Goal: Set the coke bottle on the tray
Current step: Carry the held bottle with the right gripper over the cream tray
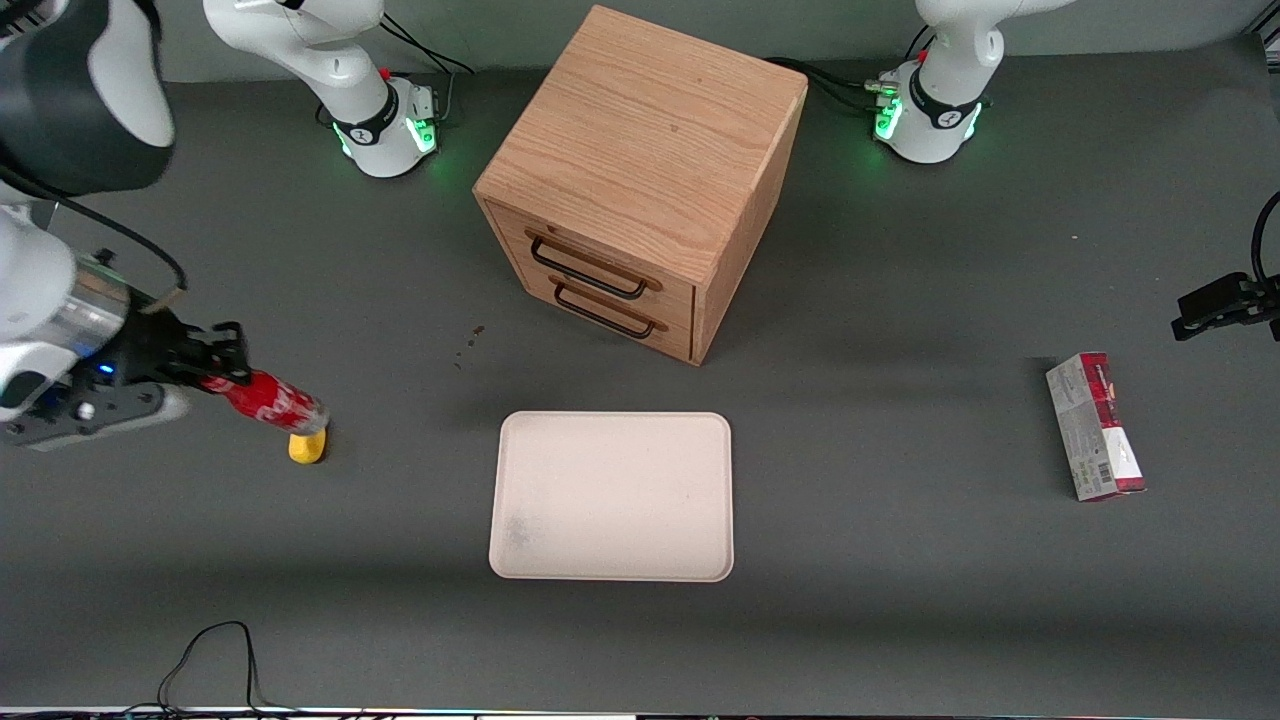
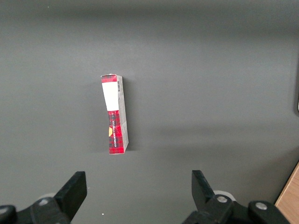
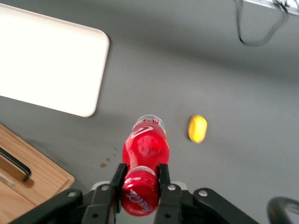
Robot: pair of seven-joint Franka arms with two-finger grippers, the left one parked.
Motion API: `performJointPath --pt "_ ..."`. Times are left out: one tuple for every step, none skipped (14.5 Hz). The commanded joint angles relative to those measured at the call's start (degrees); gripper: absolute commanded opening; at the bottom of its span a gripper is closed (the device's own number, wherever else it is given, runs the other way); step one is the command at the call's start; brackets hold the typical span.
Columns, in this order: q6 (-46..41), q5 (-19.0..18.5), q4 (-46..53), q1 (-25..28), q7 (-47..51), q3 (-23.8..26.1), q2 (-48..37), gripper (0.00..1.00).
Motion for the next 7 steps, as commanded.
performJointPath --pt "-3.4 -0.3 14.1 5.6 -0.1 -0.5 9.9 0.0" --pt "-3.3 -0.3 15.1 7.5 0.3 -0.5 11.0 0.0" --pt "-3.2 -0.2 15.5 9.3 0.8 -0.3 12.0 0.0" --pt "-2.6 -0.3 15.6 12.3 1.2 -0.4 12.7 0.0" --pt "-1.9 -0.4 15.8 14.3 1.6 -0.5 13.4 0.0" --pt "-1.1 -0.7 15.9 15.7 2.3 -0.5 13.9 0.0" --pt "-0.4 -0.7 15.9 16.6 2.3 -0.4 14.1 0.0"
